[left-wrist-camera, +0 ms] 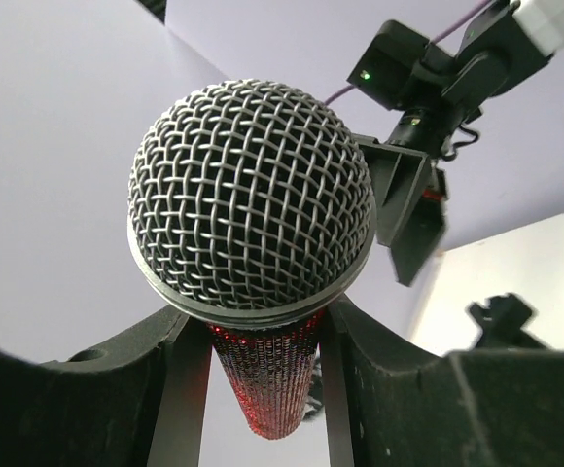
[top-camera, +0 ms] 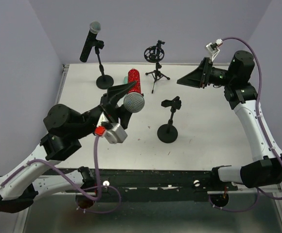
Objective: Attach the microphones to the stand
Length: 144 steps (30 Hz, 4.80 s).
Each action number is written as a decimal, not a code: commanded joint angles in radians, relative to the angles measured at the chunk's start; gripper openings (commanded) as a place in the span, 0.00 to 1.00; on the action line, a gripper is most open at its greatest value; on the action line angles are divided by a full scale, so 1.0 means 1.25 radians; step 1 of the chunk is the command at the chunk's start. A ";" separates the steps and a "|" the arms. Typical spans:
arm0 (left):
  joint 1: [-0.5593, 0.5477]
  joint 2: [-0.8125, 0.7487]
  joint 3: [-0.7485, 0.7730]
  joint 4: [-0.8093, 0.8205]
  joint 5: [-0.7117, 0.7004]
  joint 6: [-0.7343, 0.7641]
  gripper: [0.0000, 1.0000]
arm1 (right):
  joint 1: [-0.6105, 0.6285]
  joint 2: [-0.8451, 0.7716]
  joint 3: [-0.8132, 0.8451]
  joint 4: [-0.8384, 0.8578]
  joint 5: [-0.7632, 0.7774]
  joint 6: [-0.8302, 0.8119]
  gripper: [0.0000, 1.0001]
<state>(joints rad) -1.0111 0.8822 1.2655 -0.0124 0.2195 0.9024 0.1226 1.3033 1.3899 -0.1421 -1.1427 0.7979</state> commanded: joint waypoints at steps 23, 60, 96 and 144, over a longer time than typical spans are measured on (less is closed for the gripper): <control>0.334 0.131 0.184 -0.049 0.395 -1.024 0.00 | 0.093 0.110 0.230 -0.325 -0.314 -0.931 1.00; 0.255 0.245 0.155 0.178 0.315 -1.134 0.68 | 0.227 0.070 -0.114 0.831 -0.214 0.174 0.14; 0.129 0.262 -0.173 0.665 0.058 -1.231 0.65 | 0.228 0.088 -0.141 0.965 -0.183 0.272 0.12; 0.446 -0.063 -0.312 -0.044 0.439 -0.765 0.00 | -0.171 0.126 -0.220 0.485 -0.169 -0.435 1.00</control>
<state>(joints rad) -0.4702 0.8082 0.8913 -0.0975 0.7185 -0.1265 -0.0856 1.4864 1.1801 0.3584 -1.2167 0.3042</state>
